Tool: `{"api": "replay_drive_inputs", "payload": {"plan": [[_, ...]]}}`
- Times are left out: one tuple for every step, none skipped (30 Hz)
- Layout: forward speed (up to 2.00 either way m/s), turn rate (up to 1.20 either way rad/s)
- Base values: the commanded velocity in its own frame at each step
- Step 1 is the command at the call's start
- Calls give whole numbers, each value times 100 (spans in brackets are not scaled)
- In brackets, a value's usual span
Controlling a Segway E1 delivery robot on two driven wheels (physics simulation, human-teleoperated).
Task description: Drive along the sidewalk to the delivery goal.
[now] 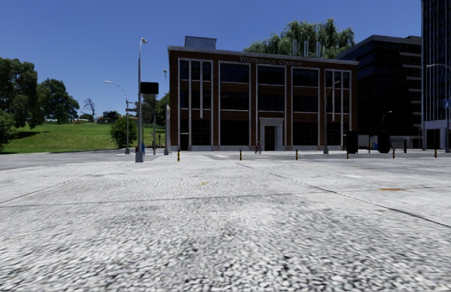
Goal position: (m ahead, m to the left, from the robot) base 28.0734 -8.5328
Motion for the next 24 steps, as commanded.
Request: {"api": "replay_drive_inputs", "payload": {"plan": [[200, 0], [200, 0], [200, 0], [200, 0], [200, 0], [200, 0], [200, 0], [200, 0], [200, 0], [200, 0], [200, 0], [200, 0], [200, 0], [200, 0], [200, 0], [200, 0], [200, 0], [200, 0], [200, 0], [200, 0], [200, 0], [200, 0], [200, 0], [200, 0]]}}
